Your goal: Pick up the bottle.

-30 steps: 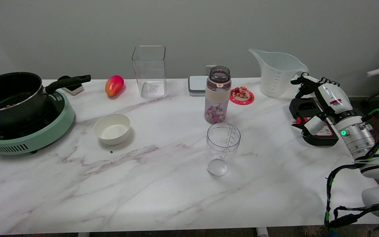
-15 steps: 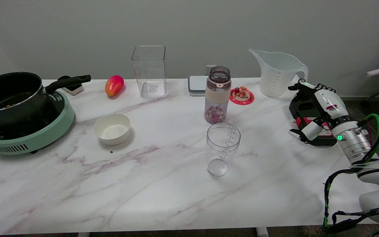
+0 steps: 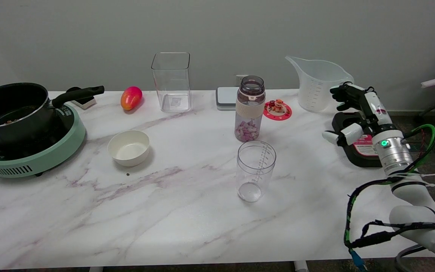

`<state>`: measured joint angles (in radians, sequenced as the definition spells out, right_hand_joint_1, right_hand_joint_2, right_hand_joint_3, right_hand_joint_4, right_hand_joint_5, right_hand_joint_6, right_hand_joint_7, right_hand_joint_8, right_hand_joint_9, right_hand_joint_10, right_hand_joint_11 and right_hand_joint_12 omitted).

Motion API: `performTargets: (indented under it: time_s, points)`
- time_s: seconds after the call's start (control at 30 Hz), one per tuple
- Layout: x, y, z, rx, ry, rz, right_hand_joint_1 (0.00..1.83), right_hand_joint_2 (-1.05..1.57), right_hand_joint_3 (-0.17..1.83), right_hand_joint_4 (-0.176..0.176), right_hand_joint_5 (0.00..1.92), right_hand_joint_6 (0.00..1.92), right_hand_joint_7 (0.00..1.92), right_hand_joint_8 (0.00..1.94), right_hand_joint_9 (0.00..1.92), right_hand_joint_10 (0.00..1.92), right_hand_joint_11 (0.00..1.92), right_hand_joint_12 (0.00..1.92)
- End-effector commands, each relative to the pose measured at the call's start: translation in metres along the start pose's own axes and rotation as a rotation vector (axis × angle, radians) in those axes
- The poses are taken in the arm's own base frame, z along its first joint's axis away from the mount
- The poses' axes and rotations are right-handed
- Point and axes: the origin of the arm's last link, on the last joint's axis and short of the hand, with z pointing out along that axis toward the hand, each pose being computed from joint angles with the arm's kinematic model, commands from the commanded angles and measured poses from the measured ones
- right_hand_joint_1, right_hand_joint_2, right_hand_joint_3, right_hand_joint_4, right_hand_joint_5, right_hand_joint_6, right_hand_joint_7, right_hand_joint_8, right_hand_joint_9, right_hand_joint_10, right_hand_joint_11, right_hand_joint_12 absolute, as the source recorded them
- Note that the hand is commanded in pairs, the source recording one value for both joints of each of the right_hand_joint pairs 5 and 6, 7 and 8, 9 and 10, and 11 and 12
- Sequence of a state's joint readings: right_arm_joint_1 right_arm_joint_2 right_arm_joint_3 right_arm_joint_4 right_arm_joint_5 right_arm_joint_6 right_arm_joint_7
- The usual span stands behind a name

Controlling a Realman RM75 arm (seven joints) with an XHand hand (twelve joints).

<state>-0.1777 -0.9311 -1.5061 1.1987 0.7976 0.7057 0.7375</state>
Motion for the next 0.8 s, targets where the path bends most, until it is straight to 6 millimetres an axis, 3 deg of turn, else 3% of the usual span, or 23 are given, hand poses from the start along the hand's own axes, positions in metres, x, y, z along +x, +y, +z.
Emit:
performTargets:
  time_s: [0.03,0.17,0.2,0.23,0.27,0.53,0.8]
  points:
    - [-0.03,-0.009,0.008,-0.168,0.041,0.655,1.31,-0.42,1.34,0.0,0.57,0.57,0.6,0.6,0.58,0.58,0.76,0.76]
    - [-0.033,-0.014,0.006,-0.144,0.035,0.688,1.3,-0.44,1.36,0.0,0.55,0.55,0.6,0.6,0.58,0.58,0.76,0.76]
    - [-0.038,-0.025,0.005,-0.116,0.017,0.733,1.3,-0.44,1.36,0.0,0.55,0.55,0.6,0.6,0.58,0.58,0.76,0.76]
    - [-0.052,-0.061,-0.001,-0.044,-0.041,0.876,1.3,-0.44,1.35,0.0,0.54,0.54,0.6,0.6,0.58,0.58,0.76,0.76]
    - [-0.038,-0.017,0.005,-0.135,0.019,0.711,1.3,-0.43,1.34,0.0,0.54,0.54,0.6,0.6,0.58,0.58,0.76,0.76]
    - [-0.048,-0.014,0.001,-0.152,-0.016,0.715,1.29,-0.42,1.3,0.0,0.52,0.52,0.6,0.6,0.58,0.58,0.76,0.76]
    - [-0.047,-0.015,0.018,-0.149,-0.029,0.796,1.28,-0.57,1.39,0.0,0.44,0.44,0.54,0.54,0.53,0.53,0.71,0.71]
